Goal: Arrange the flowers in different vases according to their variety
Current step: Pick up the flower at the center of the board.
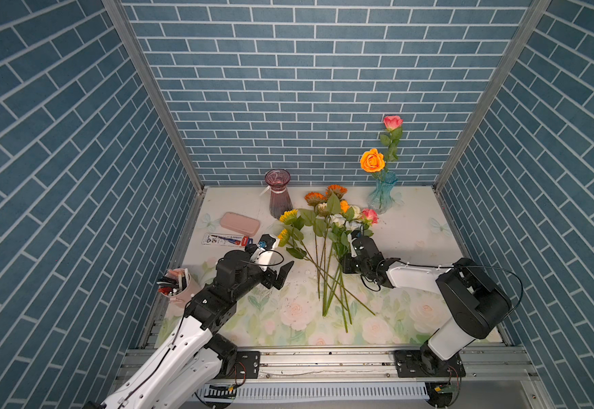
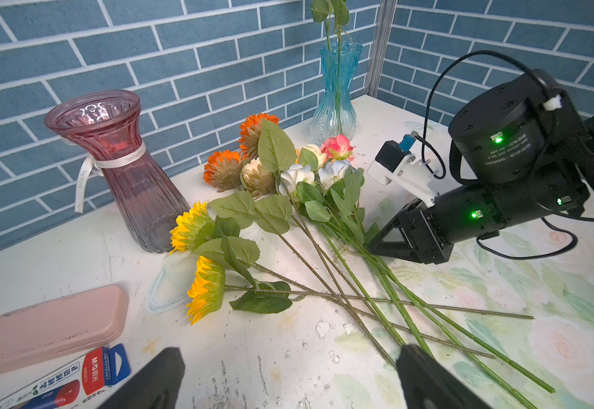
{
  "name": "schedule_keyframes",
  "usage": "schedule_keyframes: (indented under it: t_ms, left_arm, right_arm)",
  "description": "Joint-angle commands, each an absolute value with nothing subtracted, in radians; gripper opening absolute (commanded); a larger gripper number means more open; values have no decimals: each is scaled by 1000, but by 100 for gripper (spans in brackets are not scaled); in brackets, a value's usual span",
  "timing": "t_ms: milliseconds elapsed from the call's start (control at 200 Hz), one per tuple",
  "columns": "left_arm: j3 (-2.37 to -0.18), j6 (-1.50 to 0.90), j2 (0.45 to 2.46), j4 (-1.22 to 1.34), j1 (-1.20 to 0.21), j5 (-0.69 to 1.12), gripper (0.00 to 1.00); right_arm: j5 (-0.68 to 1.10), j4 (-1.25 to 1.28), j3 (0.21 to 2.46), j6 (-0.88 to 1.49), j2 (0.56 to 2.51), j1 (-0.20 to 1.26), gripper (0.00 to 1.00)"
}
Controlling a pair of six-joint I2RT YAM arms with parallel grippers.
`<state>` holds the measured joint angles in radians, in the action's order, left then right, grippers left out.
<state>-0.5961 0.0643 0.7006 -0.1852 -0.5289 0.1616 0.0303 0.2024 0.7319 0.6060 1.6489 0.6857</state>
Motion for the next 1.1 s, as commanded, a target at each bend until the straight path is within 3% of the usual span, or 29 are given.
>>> schedule_keyframes:
  t_ms: [0,430,775,1090]
  left_arm:
    - [-613,66,699,-182,-532,172,100]
    - [-615,66,705,-183,-532,173,100]
    - [-614,66,701,-184,-531,172,100]
    - [-614,66,701,-184,-532,172,100]
  right_arm:
    - [24,192,751,609,1668,684,22]
    - [6,185,747,604,1679,685,21]
    - [-20,161,744,603,1624,684,10]
    - [-27,138,735,569,1455,686,0]
